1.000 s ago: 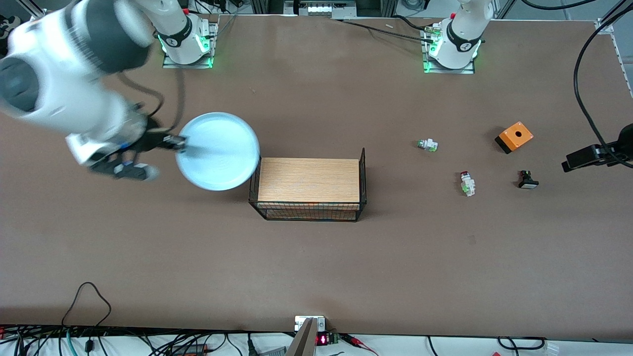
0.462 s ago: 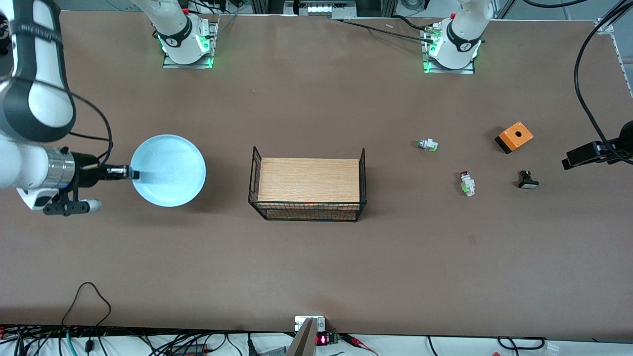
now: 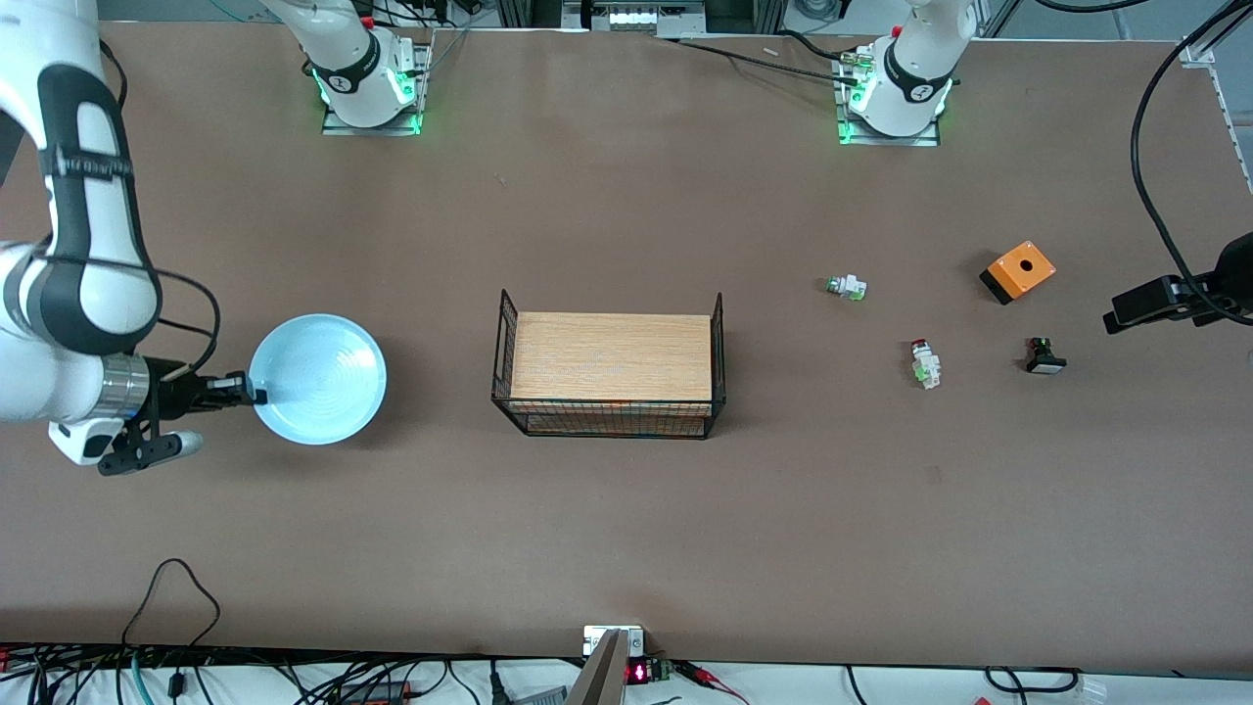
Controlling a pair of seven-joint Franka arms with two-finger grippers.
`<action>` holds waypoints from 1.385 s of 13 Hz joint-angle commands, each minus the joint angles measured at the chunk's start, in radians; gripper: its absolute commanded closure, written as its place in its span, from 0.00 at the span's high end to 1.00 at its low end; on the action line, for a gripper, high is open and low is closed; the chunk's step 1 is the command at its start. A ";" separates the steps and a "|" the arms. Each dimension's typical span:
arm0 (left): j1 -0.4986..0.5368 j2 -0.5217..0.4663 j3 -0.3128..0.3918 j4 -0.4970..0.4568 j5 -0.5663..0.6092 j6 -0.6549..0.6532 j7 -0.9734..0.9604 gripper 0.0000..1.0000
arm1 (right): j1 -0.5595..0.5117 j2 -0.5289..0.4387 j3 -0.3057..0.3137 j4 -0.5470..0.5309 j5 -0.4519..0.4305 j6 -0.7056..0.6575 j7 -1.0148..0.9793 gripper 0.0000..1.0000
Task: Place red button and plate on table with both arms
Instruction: 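Carry the plate with the right gripper away from the basket toward the table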
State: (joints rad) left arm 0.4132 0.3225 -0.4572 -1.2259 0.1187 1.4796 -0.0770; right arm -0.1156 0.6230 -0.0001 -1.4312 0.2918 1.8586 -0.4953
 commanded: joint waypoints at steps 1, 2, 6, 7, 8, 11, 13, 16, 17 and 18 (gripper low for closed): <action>0.000 -0.035 0.011 -0.012 -0.014 -0.015 0.068 1.00 | -0.059 0.075 0.019 0.014 0.058 0.081 -0.174 0.00; -0.045 -0.063 0.047 -0.053 -0.019 -0.010 0.054 1.00 | -0.067 0.099 0.019 0.014 0.069 0.123 -0.225 0.00; -0.407 -0.187 0.481 -0.203 -0.148 0.080 0.035 1.00 | -0.084 0.171 0.019 0.015 0.110 0.230 -0.359 0.00; -0.413 -0.224 0.483 -0.258 -0.146 0.115 0.034 1.00 | -0.088 0.188 0.022 0.015 0.112 0.259 -0.374 0.00; -0.416 -0.243 0.485 -0.285 -0.146 0.126 0.034 1.00 | -0.093 0.204 0.022 0.017 0.128 0.281 -0.394 0.00; -0.416 -0.252 0.488 -0.296 -0.146 0.119 0.034 1.00 | -0.095 0.236 0.022 0.017 0.164 0.318 -0.417 0.00; -0.407 -0.254 0.488 -0.300 -0.145 0.114 0.034 1.00 | -0.096 0.236 0.022 0.017 0.165 0.317 -0.416 0.02; -0.407 -0.255 0.479 -0.297 -0.143 0.114 0.037 1.00 | -0.095 0.234 0.025 0.018 0.165 0.315 -0.407 0.46; -0.407 -0.254 0.477 -0.297 -0.142 0.117 0.037 1.00 | -0.095 0.234 0.028 0.020 0.165 0.315 -0.410 0.67; -0.406 -0.254 0.479 -0.297 -0.142 0.120 0.037 1.00 | -0.095 0.234 0.029 0.020 0.165 0.312 -0.410 0.93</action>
State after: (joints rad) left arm 0.0122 0.0971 0.0152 -1.4961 -0.0081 1.5814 -0.0516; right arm -0.1933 0.8565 0.0077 -1.4212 0.4341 2.1749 -0.8855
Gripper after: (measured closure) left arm 0.000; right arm 0.731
